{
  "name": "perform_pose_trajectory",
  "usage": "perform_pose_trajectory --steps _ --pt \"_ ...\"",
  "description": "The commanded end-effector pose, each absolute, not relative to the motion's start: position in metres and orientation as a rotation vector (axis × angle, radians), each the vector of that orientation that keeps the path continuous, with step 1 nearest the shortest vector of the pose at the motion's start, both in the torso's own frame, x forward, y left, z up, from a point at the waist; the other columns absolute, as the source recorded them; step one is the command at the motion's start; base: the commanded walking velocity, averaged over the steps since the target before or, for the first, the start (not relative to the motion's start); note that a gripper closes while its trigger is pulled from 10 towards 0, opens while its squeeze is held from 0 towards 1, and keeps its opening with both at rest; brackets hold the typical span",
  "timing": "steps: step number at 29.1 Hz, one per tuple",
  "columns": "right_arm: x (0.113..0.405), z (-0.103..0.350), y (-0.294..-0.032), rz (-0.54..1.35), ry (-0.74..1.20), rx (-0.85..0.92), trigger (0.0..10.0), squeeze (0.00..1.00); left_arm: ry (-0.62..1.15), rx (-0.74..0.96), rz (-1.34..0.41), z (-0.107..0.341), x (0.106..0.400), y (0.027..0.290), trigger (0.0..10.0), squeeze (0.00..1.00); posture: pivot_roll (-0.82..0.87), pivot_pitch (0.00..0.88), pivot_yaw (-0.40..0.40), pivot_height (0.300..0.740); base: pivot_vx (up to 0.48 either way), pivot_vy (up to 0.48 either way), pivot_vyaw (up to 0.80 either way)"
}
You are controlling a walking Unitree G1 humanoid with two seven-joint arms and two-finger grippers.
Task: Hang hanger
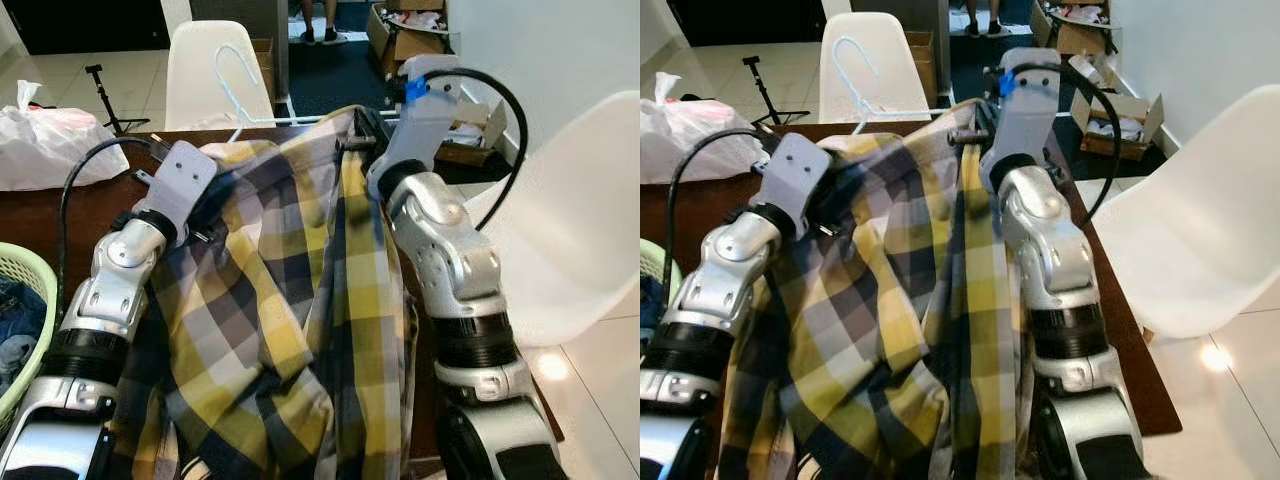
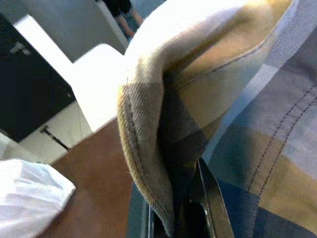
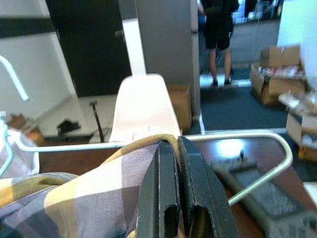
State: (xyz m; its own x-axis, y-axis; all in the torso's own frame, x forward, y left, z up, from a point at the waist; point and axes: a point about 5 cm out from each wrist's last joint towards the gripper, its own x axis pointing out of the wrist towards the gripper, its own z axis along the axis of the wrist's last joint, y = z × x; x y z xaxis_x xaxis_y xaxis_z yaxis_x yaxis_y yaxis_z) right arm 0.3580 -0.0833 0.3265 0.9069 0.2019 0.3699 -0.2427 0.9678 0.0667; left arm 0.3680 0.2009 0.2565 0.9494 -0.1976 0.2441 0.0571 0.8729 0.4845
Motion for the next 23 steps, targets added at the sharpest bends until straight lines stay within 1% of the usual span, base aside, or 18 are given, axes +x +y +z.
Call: perform_pose_trajectory --steps 1,2,3,4,5,6,7,8,11,12,14,15,19,20,23 --pt "0.356 0.342 -0.085 0.207 -0.457 0.085 0.0 0.0 -0.35 0.474 -0.079 0.273 0.365 0.209 10.0 0.0 -0.01 0.15 -0.012 0.74 0.0 0.0 0.0" --pt "0.356 0.342 -0.085 0.207 -0.457 0.085 0.0 0.0 -0.35 0.474 -0.079 0.273 0.365 0.209 10.0 0.0 -0.01 0.15 -0.012 0.74 0.0 0.0 0.0" --pt "0.36 0.324 -0.078 0.25 -0.38 -0.01 0.0 0.0 -0.342 0.483 -0.078 0.269 0.364 0.208 10.0 0.0 -0.01 0.15 -0.012 0.74 0.0 0.0 0.0" --pt "0.36 0.324 -0.078 0.25 -0.38 -0.01 0.0 0.0 -0.342 0.483 -0.078 0.269 0.364 0.208 10.0 0.0 -0.01 0.15 -0.012 0.74 0.0 0.0 0.0" --pt "0.36 0.3 -0.071 0.304 -0.285 -0.115 0.0 0.0 -0.325 0.493 -0.087 0.262 0.363 0.206 10.0 0.0 -0.02 0.154 -0.011 0.74 0.0 0.0 0.0" --pt "0.359 0.274 -0.066 0.375 -0.179 -0.211 7.9 0.0 -0.307 0.504 -0.094 0.255 0.362 0.203 10.0 0.0 -0.02 0.154 -0.011 0.74 0.0 0.0 0.0" --pt "0.359 0.274 -0.066 0.375 -0.179 -0.211 7.9 0.0 -0.307 0.504 -0.094 0.255 0.362 0.203 10.0 0.0 -0.02 0.154 -0.011 0.74 0.0 0.0 0.0" --pt "0.355 0.254 -0.065 0.427 -0.108 -0.27 10.0 0.0 -0.294 0.513 -0.101 0.25 0.362 0.201 10.0 0.0 -0.02 0.158 -0.008 0.74 0.0 0.0 0.0" --pt "0.355 0.254 -0.065 0.427 -0.108 -0.27 10.0 0.0 -0.294 0.513 -0.101 0.25 0.362 0.201 10.0 0.0 -0.02 0.158 -0.008 0.74 0.0 0.0 0.0" --pt "0.349 0.239 -0.065 0.478 -0.053 -0.319 10.0 0.53 -0.285 0.521 -0.105 0.247 0.362 0.199 10.0 0.0 -0.02 0.159 -0.008 0.74 0.0 0.0 0.0" --pt "0.349 0.239 -0.065 0.478 -0.053 -0.319 10.0 0.53 -0.285 0.521 -0.105 0.247 0.362 0.199 10.0 0.0 -0.02 0.159 -0.008 0.74 0.0 0.0 0.0" --pt "0.345 0.229 -0.068 0.522 -0.011 -0.35 10.0 1.0 -0.274 0.534 -0.104 0.244 0.362 0.199 10.0 0.0 -0.02 0.162 -0.005 0.74 0.0 0.0 0.0" --pt "0.343 0.224 -0.071 0.552 0.013 -0.355 10.0 1.0 -0.266 0.546 -0.105 0.242 0.362 0.199 10.0 0.0 -0.02 0.164 -0.005 0.74 0.0 0.0 0.0" --pt "0.341 0.224 -0.075 0.6 0.023 -0.348 10.0 1.0 -0.258 0.556 -0.109 0.24 0.362 0.199 10.0 0.0 -0.02 0.166 -0.005 0.74 0.0 0.0 0.0" --pt "0.338 0.226 -0.081 0.645 0.022 -0.326 10.0 1.0 -0.251 0.56 -0.114 0.239 0.361 0.199 10.0 0.0 -0.02 0.167 -0.007 0.74 0.0 0.0 0.0"
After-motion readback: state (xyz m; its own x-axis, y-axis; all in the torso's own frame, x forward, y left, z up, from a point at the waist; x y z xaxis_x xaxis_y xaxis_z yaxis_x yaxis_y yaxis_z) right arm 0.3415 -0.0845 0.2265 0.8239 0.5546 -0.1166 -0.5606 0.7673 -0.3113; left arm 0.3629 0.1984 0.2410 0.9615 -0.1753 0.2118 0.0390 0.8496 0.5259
